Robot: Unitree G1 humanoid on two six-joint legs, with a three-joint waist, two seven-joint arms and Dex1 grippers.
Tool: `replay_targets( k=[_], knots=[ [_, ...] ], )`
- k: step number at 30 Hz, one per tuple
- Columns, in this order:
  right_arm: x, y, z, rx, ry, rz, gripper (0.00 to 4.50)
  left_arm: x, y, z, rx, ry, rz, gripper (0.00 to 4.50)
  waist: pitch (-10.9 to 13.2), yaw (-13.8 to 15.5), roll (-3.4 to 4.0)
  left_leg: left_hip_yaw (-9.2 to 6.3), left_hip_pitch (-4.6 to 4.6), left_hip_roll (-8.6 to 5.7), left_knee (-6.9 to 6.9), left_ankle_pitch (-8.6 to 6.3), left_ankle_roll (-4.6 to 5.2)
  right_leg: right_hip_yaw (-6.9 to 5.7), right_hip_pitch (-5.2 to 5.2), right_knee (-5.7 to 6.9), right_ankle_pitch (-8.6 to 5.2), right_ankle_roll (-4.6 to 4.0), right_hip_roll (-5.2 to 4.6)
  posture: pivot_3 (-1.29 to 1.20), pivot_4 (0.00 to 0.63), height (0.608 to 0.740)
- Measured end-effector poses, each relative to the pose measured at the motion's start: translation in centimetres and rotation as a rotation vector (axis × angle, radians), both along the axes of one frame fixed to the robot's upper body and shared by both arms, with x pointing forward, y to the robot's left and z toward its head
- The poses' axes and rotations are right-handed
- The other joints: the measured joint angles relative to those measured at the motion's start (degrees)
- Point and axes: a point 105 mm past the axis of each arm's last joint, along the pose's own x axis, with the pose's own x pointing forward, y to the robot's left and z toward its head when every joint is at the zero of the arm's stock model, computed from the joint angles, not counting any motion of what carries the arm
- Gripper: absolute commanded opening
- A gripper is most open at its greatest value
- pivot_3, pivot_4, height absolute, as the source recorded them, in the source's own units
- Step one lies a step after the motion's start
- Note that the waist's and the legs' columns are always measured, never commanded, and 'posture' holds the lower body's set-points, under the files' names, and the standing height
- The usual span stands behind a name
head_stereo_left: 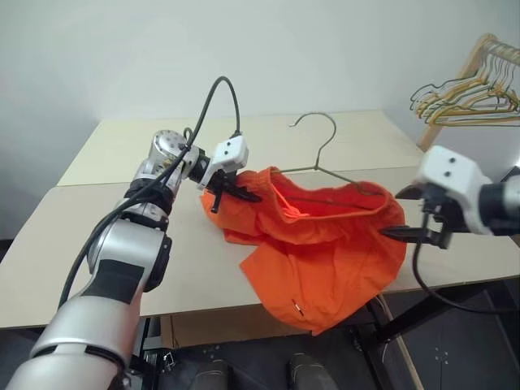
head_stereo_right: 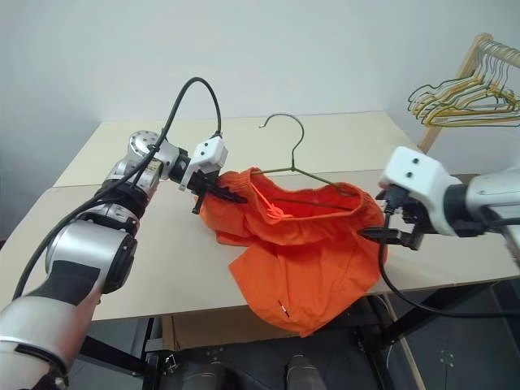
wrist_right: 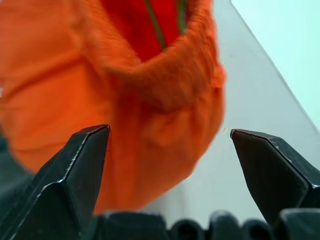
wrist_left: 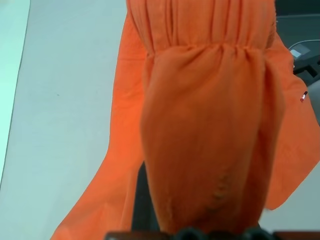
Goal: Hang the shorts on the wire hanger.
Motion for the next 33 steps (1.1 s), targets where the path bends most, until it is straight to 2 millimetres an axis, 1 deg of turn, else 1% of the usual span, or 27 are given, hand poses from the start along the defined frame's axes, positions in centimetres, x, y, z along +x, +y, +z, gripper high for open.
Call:
replay_targets(
  k=[4, 7, 12, 16, 18, 24, 25, 26, 28, 31, 33],
  knots=[
    [1.0, 0.8, -0.4, 0.001, 0.016, 0.028, 4.47, 0.0, 0.0, 0.0, -0.002, 0.001, -0.004, 0.00, 0.00, 0.16, 0.00, -0.02, -0.03, -0.02, -0.02, 0.00, 0.00, 0.01, 0.01, -0.03, -0.01, 0.02, 0.00, -0.05, 0.000, 0.740],
    [1.5, 1.6, -1.0, 0.000, 0.055, 0.073, 3.92, -0.1, 0.0, 0.0, -0.001, 0.002, -0.008, 0.00, 0.00, 0.31, 0.00, -0.02, -0.03, -0.02, -0.01, 0.00, 0.01, 0.01, 0.01, -0.03, -0.01, 0.02, 0.01, -0.05, 0.000, 0.740],
    [2.0, 2.8, -2.0, 0.022, 0.144, 0.124, 2.13, -0.2, 0.0, 0.0, 0.003, 0.004, -0.017, 0.00, 0.00, 0.51, 0.00, -0.02, -0.03, -0.02, 0.01, 0.00, 0.01, 0.01, 0.01, 0.00, 0.00, 0.03, 0.01, -0.05, 0.000, 0.740],
    [2.6, 2.8, -2.1, -0.001, 0.170, 0.135, 0.64, -0.2, -0.1, 0.0, 0.003, 0.003, -0.022, 0.00, 0.00, 0.65, 0.00, -0.02, -0.03, -0.01, 0.01, 0.00, 0.01, 0.01, 0.01, -0.02, 0.00, 0.03, 0.01, -0.05, 0.000, 0.740],
    [2.6, 2.9, -2.2, 0.000, 0.197, 0.151, 0.06, -0.2, 0.0, 0.0, 0.006, -0.005, -0.024, 0.00, 0.00, 0.69, 0.00, -0.02, -0.04, -0.02, 0.00, 0.00, 0.01, 0.01, 0.01, -0.02, 0.00, 0.03, 0.01, -0.05, 0.000, 0.740],
    [1.8, 3.2, -2.0, 0.023, 0.287, 0.209, 0.06, -0.4, 0.1, -0.3, 0.030, -0.040, -0.054, 0.00, 0.00, 0.71, 0.00, -0.03, -0.04, -0.01, 0.01, 0.00, 0.01, 0.00, 0.01, 0.00, 0.00, 0.03, 0.01, -0.05, 0.000, 0.740],
    [1.7, 3.2, -2.0, 0.028, 0.299, 0.209, 0.00, -0.4, 0.0, -0.3, 0.030, -0.042, -0.057, 0.58, 0.00, 0.71, 0.00, -0.03, -0.04, -0.01, 0.02, 0.00, 0.01, 0.00, 0.01, 0.00, 0.01, 0.03, 0.01, -0.05, 0.000, 0.740],
    [1.6, 3.2, -2.1, 0.035, 0.313, 0.210, 0.00, -0.4, 0.0, -0.3, 0.032, -0.043, -0.058, 0.79, 0.00, 0.71, 0.00, -0.03, -0.04, -0.02, 0.03, 0.00, 0.01, 0.00, 0.01, 0.01, 0.01, 0.03, 0.01, -0.06, 0.000, 0.740],
    [1.2, 3.3, -2.2, 0.054, 0.340, 0.206, 0.00, -0.4, -0.1, -0.3, 0.020, -0.039, -0.059, 1.41, 0.00, 0.71, 0.00, -0.03, -0.04, -0.01, 0.04, 0.00, 0.01, 0.00, 0.01, 0.02, 0.01, 0.02, 0.01, -0.06, 0.000, 0.740],
    [0.1, 2.6, -3.0, 0.115, 0.406, 0.157, 0.00, -0.4, -0.4, 0.3, -0.030, -0.033, -0.057, 2.45, 0.00, 0.90, 0.00, -0.05, -0.05, -0.02, 0.03, 0.00, 0.01, -0.01, 0.01, 0.01, 0.00, 0.03, 0.00, -0.06, 0.000, 0.740],
    [-0.9, 1.7, -3.8, 0.168, 0.452, 0.091, 0.00, -0.3, -0.2, 1.0, -0.083, -0.030, -0.038, 3.11, 0.00, 1.05, 0.00, -0.09, -0.11, -0.02, 0.03, 0.00, 0.01, -0.04, 0.00, 0.00, 0.00, 0.03, 0.00, -0.05, 0.000, 0.740]
  ],
)
